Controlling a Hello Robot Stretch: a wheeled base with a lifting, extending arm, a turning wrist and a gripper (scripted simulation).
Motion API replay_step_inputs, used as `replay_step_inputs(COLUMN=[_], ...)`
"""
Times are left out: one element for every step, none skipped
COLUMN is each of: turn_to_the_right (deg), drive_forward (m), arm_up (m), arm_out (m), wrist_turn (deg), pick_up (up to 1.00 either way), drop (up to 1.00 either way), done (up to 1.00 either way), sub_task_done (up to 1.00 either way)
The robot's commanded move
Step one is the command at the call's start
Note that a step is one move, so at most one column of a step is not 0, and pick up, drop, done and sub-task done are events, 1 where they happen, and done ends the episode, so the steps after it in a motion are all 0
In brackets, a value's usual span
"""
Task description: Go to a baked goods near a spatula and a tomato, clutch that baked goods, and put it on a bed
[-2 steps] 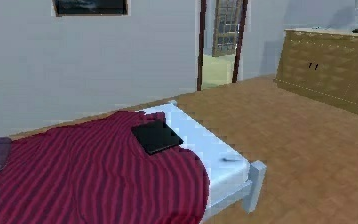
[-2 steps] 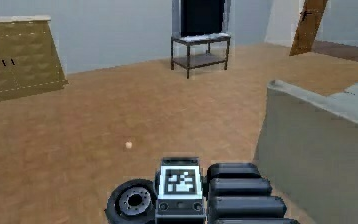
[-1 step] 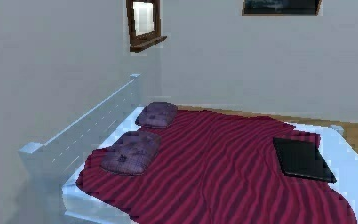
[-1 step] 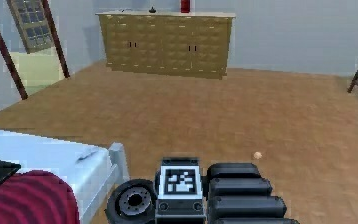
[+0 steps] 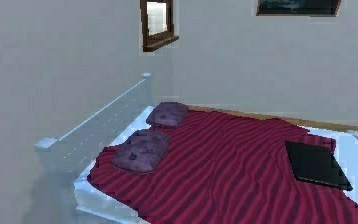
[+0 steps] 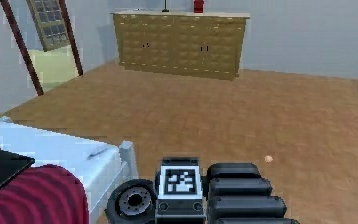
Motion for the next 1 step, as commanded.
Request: replay_step_inputs(turn_to_the_right=[0.0], drive_forward=[0.25], arm_up=[0.0], arm_out=[0.0], wrist_turn=[0.0], pick_up=[0.0], drop=[0.0], done=[0.0], sub_task_done=[0.0])
